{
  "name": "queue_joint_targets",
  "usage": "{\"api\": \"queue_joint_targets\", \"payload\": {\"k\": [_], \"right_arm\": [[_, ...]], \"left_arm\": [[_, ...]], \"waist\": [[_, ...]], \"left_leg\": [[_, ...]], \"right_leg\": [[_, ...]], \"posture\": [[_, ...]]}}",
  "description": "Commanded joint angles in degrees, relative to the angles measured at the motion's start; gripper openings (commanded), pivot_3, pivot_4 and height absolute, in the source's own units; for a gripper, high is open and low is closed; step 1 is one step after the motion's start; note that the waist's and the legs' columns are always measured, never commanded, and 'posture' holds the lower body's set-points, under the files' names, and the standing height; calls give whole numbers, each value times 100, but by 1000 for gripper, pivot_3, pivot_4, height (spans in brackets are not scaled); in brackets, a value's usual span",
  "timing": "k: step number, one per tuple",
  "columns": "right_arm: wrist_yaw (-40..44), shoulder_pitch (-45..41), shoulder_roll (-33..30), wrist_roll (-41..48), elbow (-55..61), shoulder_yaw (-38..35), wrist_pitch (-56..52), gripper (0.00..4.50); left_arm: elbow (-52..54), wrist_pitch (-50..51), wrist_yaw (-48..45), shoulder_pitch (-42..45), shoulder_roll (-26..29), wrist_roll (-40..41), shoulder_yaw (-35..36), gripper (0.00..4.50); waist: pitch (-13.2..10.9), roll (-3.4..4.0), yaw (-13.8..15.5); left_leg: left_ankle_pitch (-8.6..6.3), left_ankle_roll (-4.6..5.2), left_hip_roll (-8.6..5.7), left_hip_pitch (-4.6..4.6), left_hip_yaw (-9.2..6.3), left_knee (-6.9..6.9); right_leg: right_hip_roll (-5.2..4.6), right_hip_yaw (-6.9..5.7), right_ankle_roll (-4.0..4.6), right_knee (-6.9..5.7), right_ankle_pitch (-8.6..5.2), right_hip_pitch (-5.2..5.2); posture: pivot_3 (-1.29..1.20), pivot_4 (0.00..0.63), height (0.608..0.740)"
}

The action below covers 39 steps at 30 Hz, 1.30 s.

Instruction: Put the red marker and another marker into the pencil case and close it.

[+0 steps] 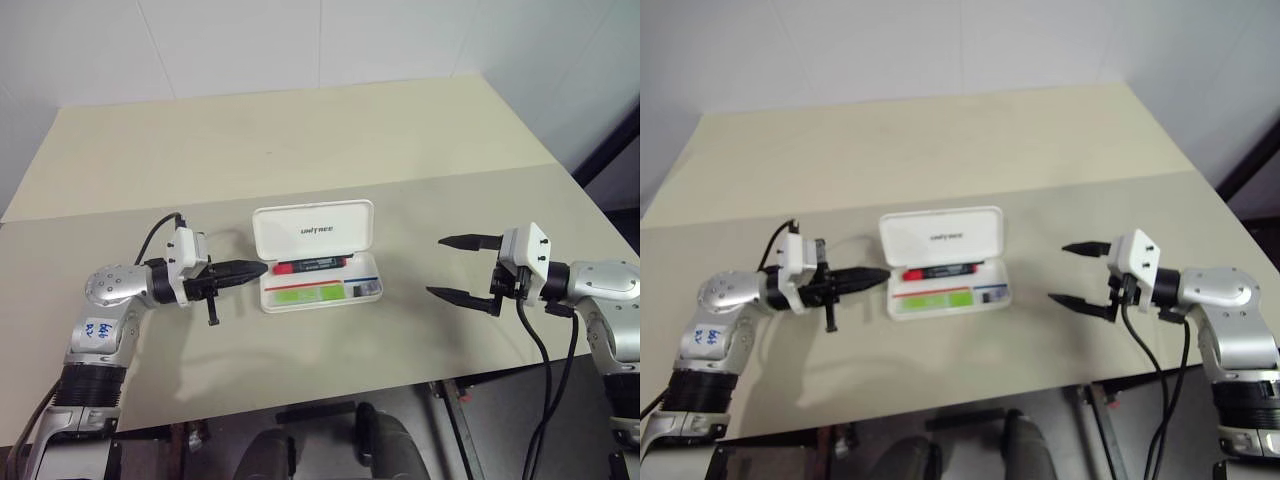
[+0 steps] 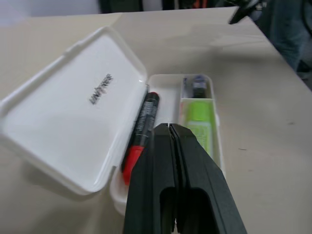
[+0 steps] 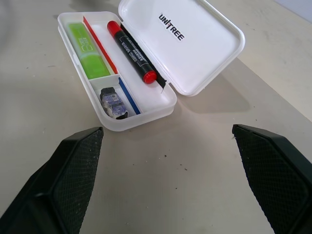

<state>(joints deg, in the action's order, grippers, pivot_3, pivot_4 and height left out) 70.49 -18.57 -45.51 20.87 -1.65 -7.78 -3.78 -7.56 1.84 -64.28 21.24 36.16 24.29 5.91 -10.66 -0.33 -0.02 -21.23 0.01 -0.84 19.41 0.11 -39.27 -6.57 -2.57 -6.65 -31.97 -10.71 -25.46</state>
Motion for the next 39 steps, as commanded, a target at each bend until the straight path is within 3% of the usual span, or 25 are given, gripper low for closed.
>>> {"api": "queue_joint_targets", "payload": {"k": [1,10,19,29,39], "right_arm": [[-44,-98,-105,25,127,-84,85,4500],[-49,-146,-110,-10,139,-44,80,4500],[-174,-56,-100,-10,313,-61,19,4500],[-371,175,-66,28,523,-98,-11,4500],[-497,335,-34,68,613,-87,7,4500]], "left_arm": [[93,126,440,-128,-117,176,370,12],[-370,517,1492,32,-253,-82,632,12],[-1699,607,2363,1282,-878,-771,140,12],[-2184,-99,1685,1779,-1321,-699,26,12],[-2255,-1300,490,1697,-1091,-707,9,12]], "waist": [[0,0,0],[0,0,5],[0,-1,131],[0,-2,125],[0,-2,135]], "left_leg": [[0,0,0,-1,0,0],[1,-2,0,-3,1,0],[3,-5,-3,-1,4,-2],[-1,1,-2,-7,27,-2],[-2,2,-2,-6,28,-5]], "right_leg": [[0,0,0,0,0,0],[0,0,0,-2,0,0],[1,0,-3,0,2,1],[0,-1,-6,3,4,1],[-1,-1,-6,2,4,1]], "posture": [[0,150,740],[0,150,740],[0,150,740],[0,150,740],[0,150,740]]}}
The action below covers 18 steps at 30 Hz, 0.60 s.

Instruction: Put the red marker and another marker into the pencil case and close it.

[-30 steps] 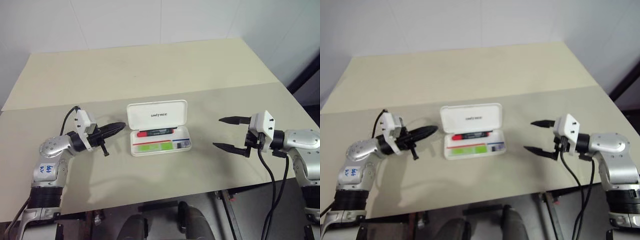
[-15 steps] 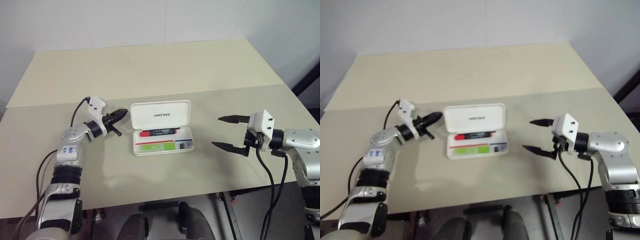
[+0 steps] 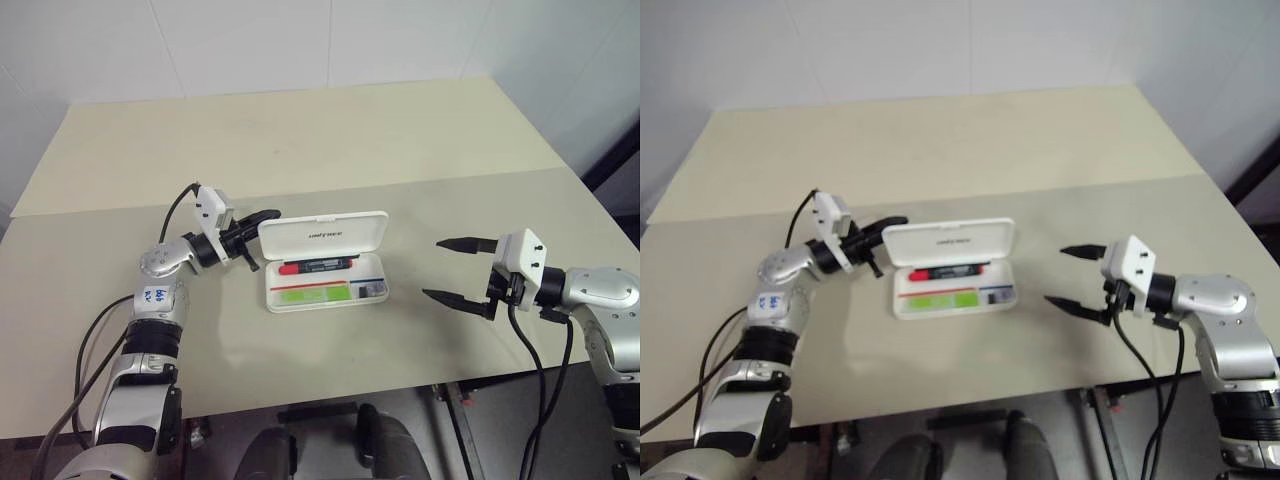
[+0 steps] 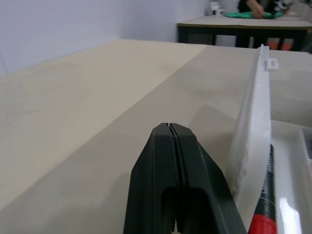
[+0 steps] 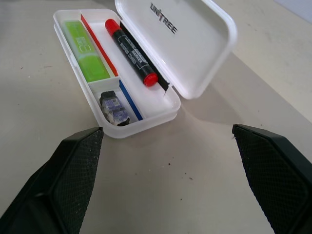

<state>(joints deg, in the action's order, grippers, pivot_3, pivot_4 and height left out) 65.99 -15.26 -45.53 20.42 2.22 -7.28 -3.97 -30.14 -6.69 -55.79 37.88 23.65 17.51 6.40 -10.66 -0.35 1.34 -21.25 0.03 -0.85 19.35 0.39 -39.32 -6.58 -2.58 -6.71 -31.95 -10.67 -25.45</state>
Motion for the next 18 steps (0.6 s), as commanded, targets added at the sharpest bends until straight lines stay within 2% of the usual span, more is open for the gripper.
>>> {"api": "queue_joint_targets", "payload": {"k": [1,7,12,18], "right_arm": [[-54,14,-28,111,221,-135,33,4500],[-100,82,-37,119,221,-152,56,4500],[-153,111,-35,121,222,-164,60,4500],[-284,207,9,125,299,-178,78,4500]], "left_arm": [[-25,-546,-476,46,209,-75,-86,12],[61,-858,-1206,101,361,-164,-410,12],[557,-617,-1812,-12,447,-175,-866,12],[429,-616,-1849,82,525,-550,-1193,12]], "waist": [[0,0,0],[0,0,1],[0,0,3],[0,0,1]], "left_leg": [[0,0,0,0,0,0],[-1,1,0,0,0,-1],[-6,11,0,6,1,-11],[-10,17,0,9,2,-26]], "right_leg": [[0,0,0,0,0,0],[1,0,0,0,0,0],[0,0,0,0,0,0],[1,1,-2,-5,1,0]], "posture": [[0,150,740],[0,150,740],[0,150,740],[0,150,740]]}}
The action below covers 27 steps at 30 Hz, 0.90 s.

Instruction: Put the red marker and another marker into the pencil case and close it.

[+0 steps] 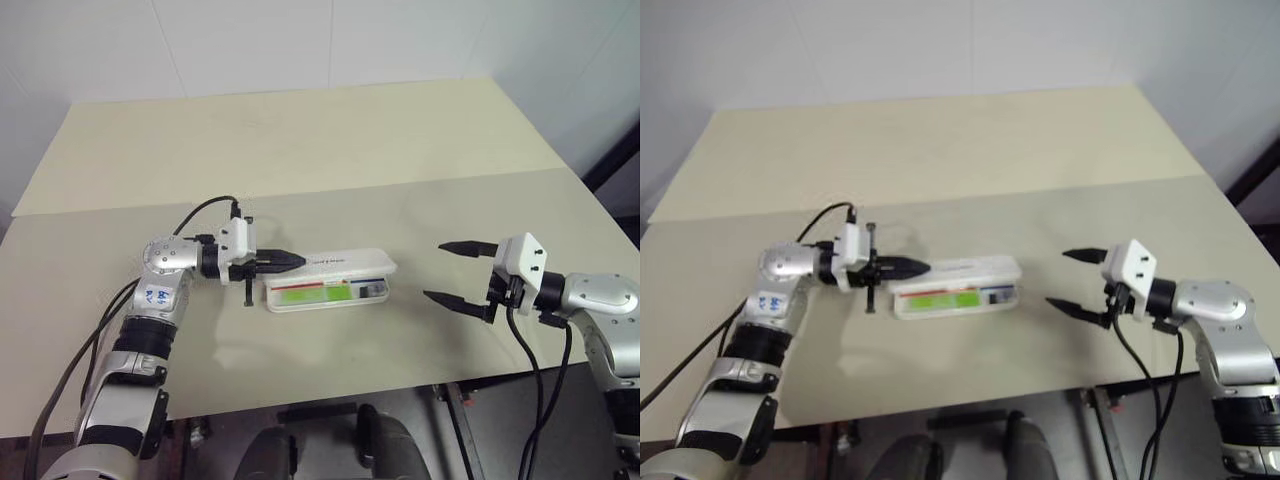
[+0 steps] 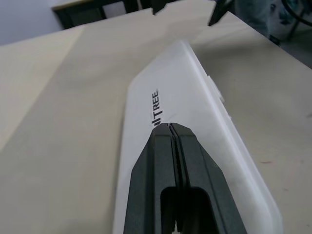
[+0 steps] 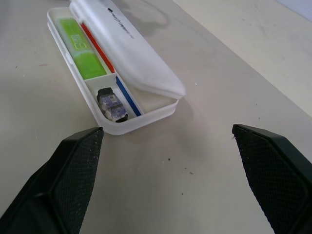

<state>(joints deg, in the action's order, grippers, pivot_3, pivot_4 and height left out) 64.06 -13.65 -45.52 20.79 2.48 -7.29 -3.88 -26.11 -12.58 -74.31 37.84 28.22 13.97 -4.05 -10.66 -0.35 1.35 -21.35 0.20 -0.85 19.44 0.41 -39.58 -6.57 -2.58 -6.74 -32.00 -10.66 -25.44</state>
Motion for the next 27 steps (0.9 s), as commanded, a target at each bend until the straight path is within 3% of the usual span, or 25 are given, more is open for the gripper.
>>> {"api": "queue_joint_targets", "payload": {"k": [1,18,27], "right_arm": [[-132,111,25,99,333,-194,71,4500],[-670,562,211,159,892,-238,30,4500],[-808,504,307,174,1054,-140,-24,4500]], "left_arm": [[62,16,10,77,53,-277,-238,12],[289,-29,297,-4,-130,-743,-765,12],[465,643,556,132,-72,-1156,-1044,12]], "waist": [[0,0,0],[0,0,1],[0,0,2]], "left_leg": [[0,0,0,0,0,-2],[-4,7,0,4,0,-26],[-24,43,0,-13,-4,-40]], "right_leg": [[0,0,0,-1,0,1],[0,6,0,-5,9,6],[1,6,1,-2,18,33]], "posture": [[0,150,740],[0,150,740],[0,150,740]]}}
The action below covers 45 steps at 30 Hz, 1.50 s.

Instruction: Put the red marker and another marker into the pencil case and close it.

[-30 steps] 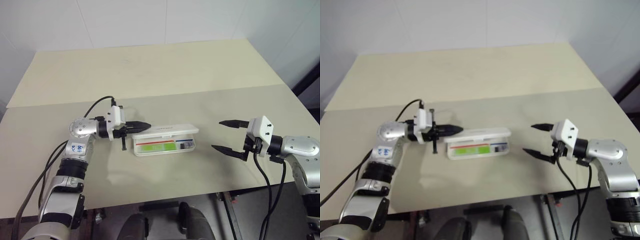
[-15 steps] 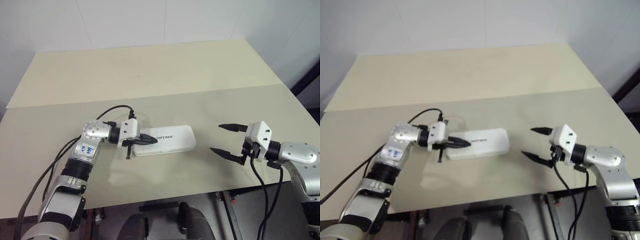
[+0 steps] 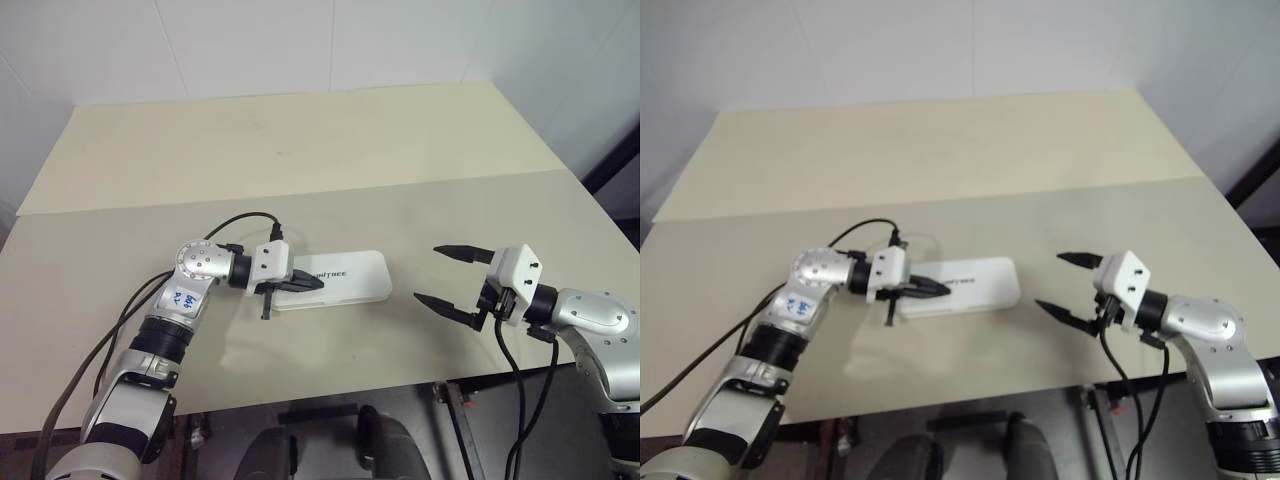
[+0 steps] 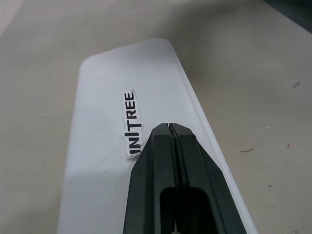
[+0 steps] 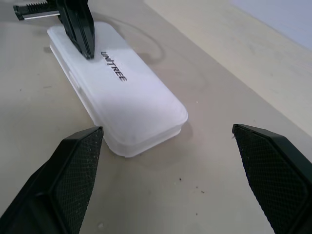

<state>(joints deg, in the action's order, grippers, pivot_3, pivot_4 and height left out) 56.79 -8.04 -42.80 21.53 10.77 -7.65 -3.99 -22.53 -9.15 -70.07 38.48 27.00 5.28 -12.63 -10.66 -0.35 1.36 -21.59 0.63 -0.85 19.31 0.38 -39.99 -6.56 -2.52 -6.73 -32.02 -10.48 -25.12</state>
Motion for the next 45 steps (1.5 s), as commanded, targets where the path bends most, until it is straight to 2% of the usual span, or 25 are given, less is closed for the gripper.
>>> {"api": "queue_joint_targets", "payload": {"k": [1,7,14,17,21,25,31,32,37,45], "right_arm": [[-91,-63,46,99,242,-94,-19,4500],[-131,-89,119,85,295,-34,-49,4500],[-66,-65,182,79,162,5,-1,4500],[-17,-84,216,84,60,11,28,4500],[101,-119,236,152,-93,-20,80,4500],[332,-275,227,236,-251,-13,203,4500],[908,-796,164,330,-739,51,413,4500],[1033,-907,149,331,-858,81,447,4500],[1701,-1449,173,240,-1435,385,602,4500],[2015,-2000,6,75,-2240,341,897,4500]], "left_arm": [[119,395,175,81,38,-317,-206,12],[332,671,224,44,-50,-54,-115,12],[880,1280,346,-147,-132,1079,775,12],[1135,1362,434,-256,-58,1722,1464,12],[1393,1467,524,-642,384,1921,2007,914],[1851,1653,501,-1364,838,2127,2404,2290],[2649,1905,662,-2308,1096,2338,2705,4332],[2771,1940,676,-2440,1122,2358,2713,4468],[3309,2202,773,-2970,1144,2506,2693,4468],[3129,1902,874,-2991,1164,2309,2630,4468]], "waist": [[0,0,1],[0,0,-3],[0,0,-3],[0,0,-22],[0,0,-72],[0,0,-124],[-1,0,-135],[-1,0,-136],[-2,1,-145],[-2,3,-144]], "left_leg": [[0,0,0,-5,-2,0],[-1,2,1,-18,-9,-2],[-1,2,1,-2,-12,-1],[-3,0,2,-2,-11,-1],[-4,-3,5,-6,-9,0],[-7,-5,7,-9,-7,1],[-11,-8,11,-9,-11,1],[-12,-10,14,-9,-13,1],[-17,-17,22,-8,-9,1],[-21,-32,37,-8,-2,1]], "right_leg": [[0,0,0,1,0,7],[1,-1,0,5,0,29],[0,-3,0,7,0,11],[0,-3,0,8,0,10],[2,-3,0,7,0,9],[1,-2,1,7,-1,10],[2,-3,4,10,-2,10],[3,-5,5,10,-3,10],[8,-5,10,9,-6,5],[23,-7,18,7,-10,0]], "posture": [[0,150,740],[0,150,740],[0,150,740],[0,150,740],[0,150,740],[0,150,740],[0,150,740],[0,150,740],[0,150,740],[0,150,740]]}}
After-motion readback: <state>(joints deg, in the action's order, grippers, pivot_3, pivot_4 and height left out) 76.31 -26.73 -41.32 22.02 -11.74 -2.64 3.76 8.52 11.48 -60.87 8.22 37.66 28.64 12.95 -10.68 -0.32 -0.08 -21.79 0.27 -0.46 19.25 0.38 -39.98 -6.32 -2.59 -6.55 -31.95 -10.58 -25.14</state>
